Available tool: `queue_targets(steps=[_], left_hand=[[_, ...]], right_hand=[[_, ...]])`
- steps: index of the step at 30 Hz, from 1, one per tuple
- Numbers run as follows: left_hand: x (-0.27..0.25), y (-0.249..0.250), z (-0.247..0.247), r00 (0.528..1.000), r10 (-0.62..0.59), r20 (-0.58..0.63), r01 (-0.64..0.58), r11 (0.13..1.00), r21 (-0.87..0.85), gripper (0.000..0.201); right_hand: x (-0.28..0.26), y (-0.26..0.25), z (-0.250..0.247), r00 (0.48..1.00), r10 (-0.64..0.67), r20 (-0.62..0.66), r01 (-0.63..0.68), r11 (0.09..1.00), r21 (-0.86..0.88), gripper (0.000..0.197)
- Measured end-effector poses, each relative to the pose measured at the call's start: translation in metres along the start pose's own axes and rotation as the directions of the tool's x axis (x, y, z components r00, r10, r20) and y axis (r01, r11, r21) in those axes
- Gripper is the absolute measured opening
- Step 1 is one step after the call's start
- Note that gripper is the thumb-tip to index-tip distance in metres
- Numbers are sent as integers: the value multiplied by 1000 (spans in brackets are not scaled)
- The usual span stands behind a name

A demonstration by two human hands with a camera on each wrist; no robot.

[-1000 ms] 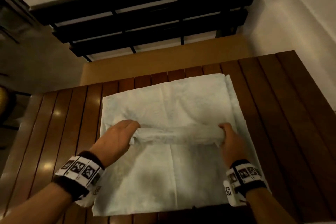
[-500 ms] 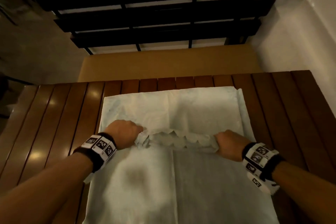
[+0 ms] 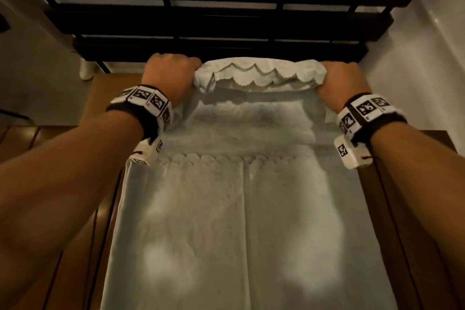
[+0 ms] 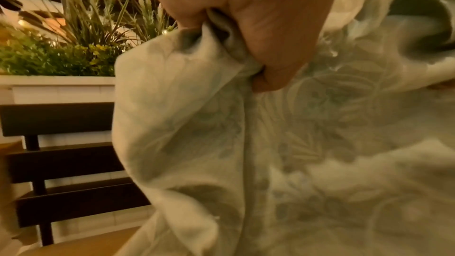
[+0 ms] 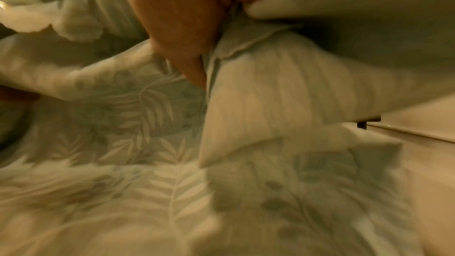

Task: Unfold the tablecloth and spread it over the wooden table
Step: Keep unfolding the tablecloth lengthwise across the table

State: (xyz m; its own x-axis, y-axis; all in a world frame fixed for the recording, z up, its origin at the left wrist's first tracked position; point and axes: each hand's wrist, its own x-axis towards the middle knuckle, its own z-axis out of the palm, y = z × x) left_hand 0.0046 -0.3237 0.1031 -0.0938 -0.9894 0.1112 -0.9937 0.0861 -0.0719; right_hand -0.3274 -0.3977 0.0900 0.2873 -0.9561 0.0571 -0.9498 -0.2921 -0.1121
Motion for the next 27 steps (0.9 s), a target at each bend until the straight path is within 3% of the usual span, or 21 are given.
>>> queue_targets(steps=[3, 7, 10, 13, 15, 17, 21, 24, 27], left_hand=[[13, -6, 14, 996, 22, -84, -22, 1000, -6, 10], [9, -7, 48, 996, 58, -72, -59, 998, -14, 12], [-3, -3, 78, 991, 82, 102, -87, 995, 44, 14], [-18, 2, 107, 939, 74, 336, -125, 983, 135, 31], [-25, 2, 119, 912, 51, 407, -113, 985, 129, 44], [-26, -2, 122, 924, 20, 381, -81, 986, 144, 47], [-21, -17, 112, 970, -113, 217, 64, 974, 218, 46], [-22, -36, 104, 930, -318, 183, 285, 940, 186, 69], [-38, -43, 101, 910, -356, 211, 325, 930, 171, 79]], right_hand=[[1, 1, 19, 1000, 12, -28, -11, 1000, 24, 24], [-6, -2, 47, 997, 10, 79, -13, 999, 34, 31], [-13, -4, 68, 979, 26, 204, -28, 1000, 6, 25], [-17, -5, 83, 927, 56, 370, -42, 998, -46, 18], [-17, -3, 91, 899, 76, 432, -56, 997, -58, 17], [-15, 3, 97, 911, 84, 405, -58, 995, -76, 21], [-6, 12, 91, 965, 180, 193, -122, 953, -278, 35], [-5, 21, 83, 964, 262, 41, -239, 926, -292, 49], [-18, 20, 76, 965, 256, 55, -239, 947, -216, 55]])
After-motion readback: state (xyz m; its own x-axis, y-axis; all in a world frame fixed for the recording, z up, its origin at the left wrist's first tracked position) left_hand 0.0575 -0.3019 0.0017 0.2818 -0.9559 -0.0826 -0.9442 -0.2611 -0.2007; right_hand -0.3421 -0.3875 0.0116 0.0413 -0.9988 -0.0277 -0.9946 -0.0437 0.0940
